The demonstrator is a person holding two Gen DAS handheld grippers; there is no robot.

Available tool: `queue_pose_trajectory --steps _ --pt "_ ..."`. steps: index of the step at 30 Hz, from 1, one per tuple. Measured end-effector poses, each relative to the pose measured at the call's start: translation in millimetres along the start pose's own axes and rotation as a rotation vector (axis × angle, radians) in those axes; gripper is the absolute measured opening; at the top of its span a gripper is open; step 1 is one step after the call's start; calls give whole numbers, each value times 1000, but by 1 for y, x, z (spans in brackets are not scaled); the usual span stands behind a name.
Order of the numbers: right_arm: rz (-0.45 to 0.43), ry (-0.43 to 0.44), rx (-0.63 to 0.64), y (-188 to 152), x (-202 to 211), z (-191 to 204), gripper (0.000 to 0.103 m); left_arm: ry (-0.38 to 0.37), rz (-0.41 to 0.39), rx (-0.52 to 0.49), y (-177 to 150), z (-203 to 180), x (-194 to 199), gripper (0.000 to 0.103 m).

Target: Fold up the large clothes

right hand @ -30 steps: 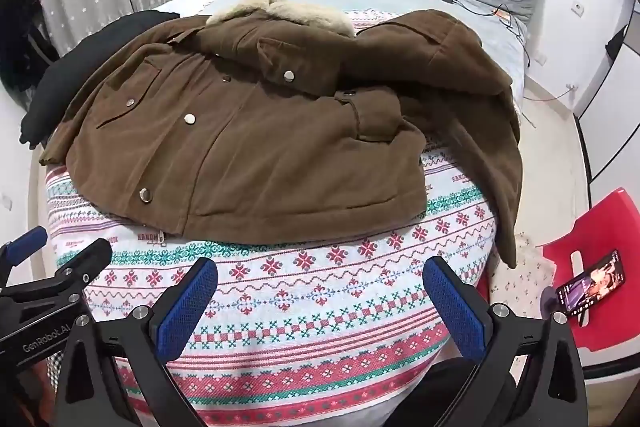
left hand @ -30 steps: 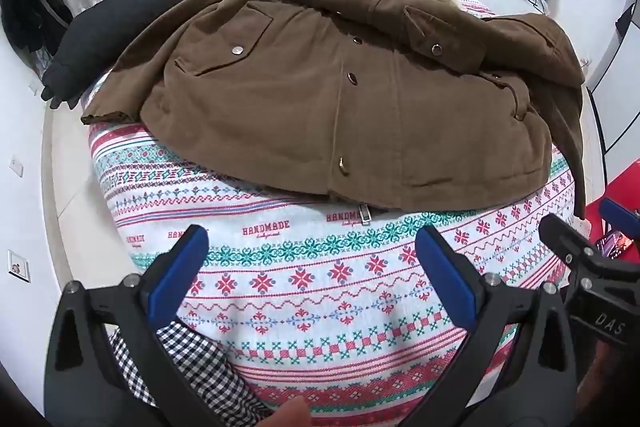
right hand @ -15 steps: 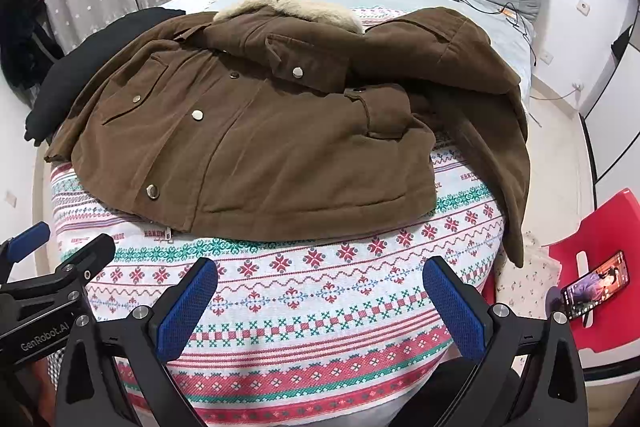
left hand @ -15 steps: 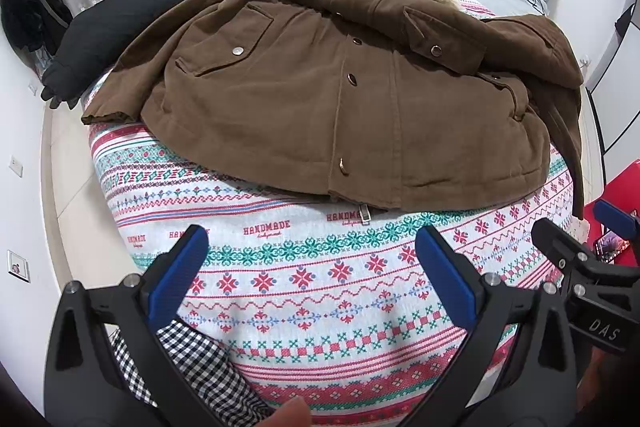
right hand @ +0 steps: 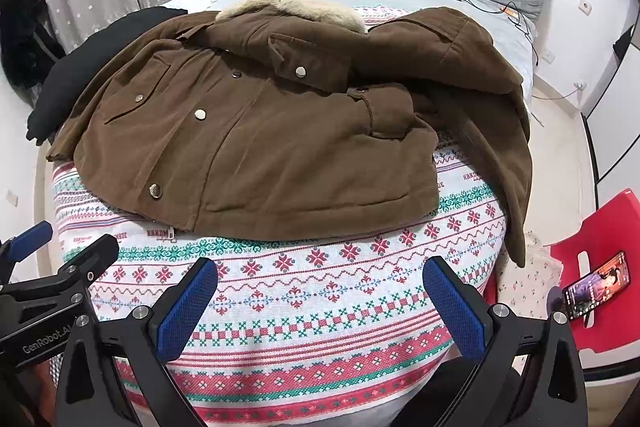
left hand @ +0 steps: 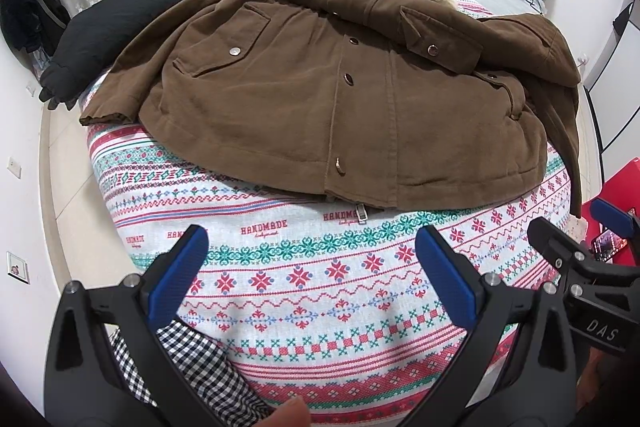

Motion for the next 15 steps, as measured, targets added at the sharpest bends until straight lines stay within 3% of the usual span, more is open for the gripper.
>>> queue_pose_trajectory --steps 15 --pt "8 1 4 0 0 2 103 2 -3 -1 0 0 1 103"
Point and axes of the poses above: each gripper's, at about its wrist camera, not at the fingertips, and x roughly against the way its jaws point, z to its left, y to its top, the point moved 6 cm from there along -x, roughly the way its jaws point, and after that the axes turned 9 degrees about y, right-handed, at the moved point
